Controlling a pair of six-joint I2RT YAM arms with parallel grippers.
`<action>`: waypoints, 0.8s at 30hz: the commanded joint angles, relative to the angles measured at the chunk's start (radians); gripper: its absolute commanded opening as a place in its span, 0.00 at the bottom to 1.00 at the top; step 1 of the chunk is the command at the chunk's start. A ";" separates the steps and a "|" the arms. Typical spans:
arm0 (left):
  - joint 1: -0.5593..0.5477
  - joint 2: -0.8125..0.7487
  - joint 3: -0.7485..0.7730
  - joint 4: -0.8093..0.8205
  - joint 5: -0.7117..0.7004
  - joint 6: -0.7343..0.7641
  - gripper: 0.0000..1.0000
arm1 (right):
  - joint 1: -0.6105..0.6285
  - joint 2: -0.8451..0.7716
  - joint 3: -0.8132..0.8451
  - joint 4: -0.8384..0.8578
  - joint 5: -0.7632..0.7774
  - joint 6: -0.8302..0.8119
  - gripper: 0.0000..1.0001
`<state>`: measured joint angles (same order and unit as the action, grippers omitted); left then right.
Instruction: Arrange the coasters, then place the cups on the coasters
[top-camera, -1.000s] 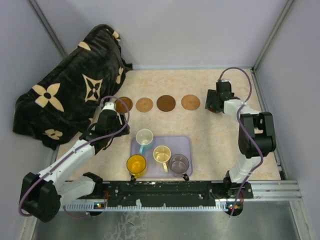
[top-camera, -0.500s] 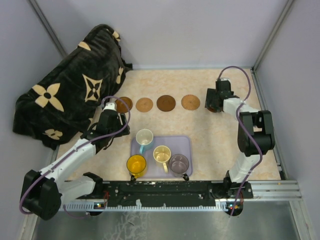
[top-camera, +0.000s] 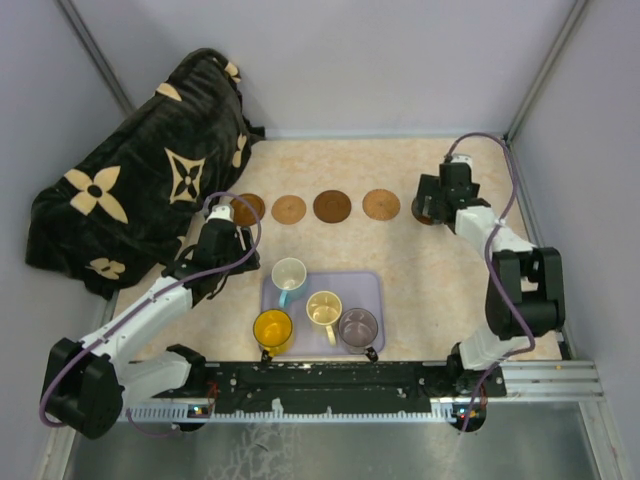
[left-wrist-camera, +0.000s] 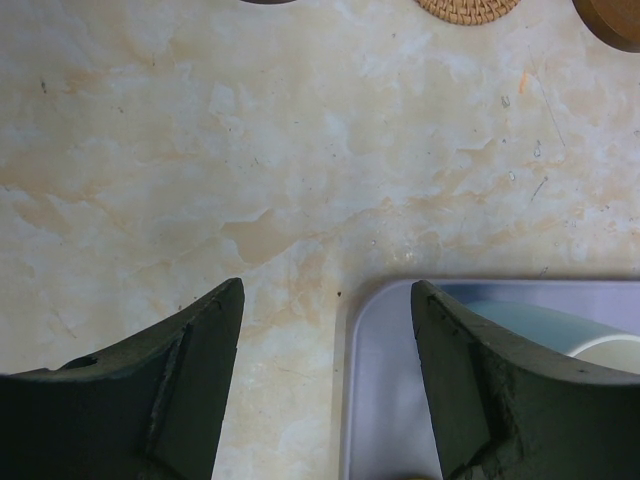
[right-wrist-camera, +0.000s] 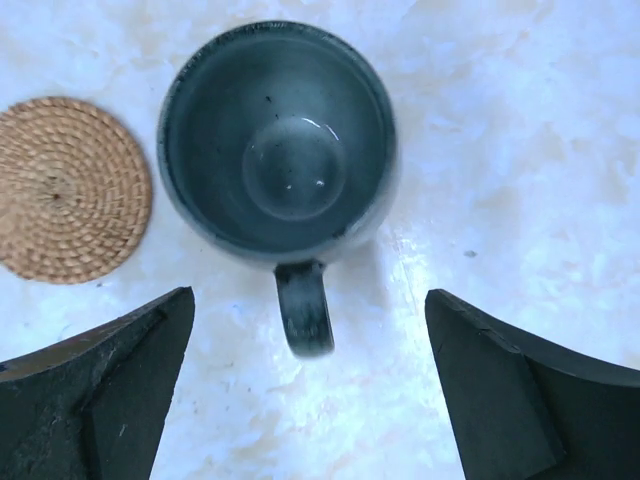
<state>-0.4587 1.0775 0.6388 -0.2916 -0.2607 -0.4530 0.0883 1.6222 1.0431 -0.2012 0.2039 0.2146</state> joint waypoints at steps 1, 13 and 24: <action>-0.002 -0.012 0.010 0.003 0.005 -0.006 0.74 | -0.007 -0.186 -0.034 0.008 0.023 0.045 0.99; -0.003 -0.046 0.000 -0.018 0.044 -0.013 0.73 | 0.063 -0.538 -0.135 -0.194 -0.117 0.113 0.97; -0.013 -0.135 -0.056 -0.009 0.075 -0.018 0.72 | 0.530 -0.666 -0.200 -0.475 0.091 0.303 0.78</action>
<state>-0.4606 0.9840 0.6060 -0.2966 -0.2047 -0.4622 0.5056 1.0046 0.8574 -0.5682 0.2207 0.4091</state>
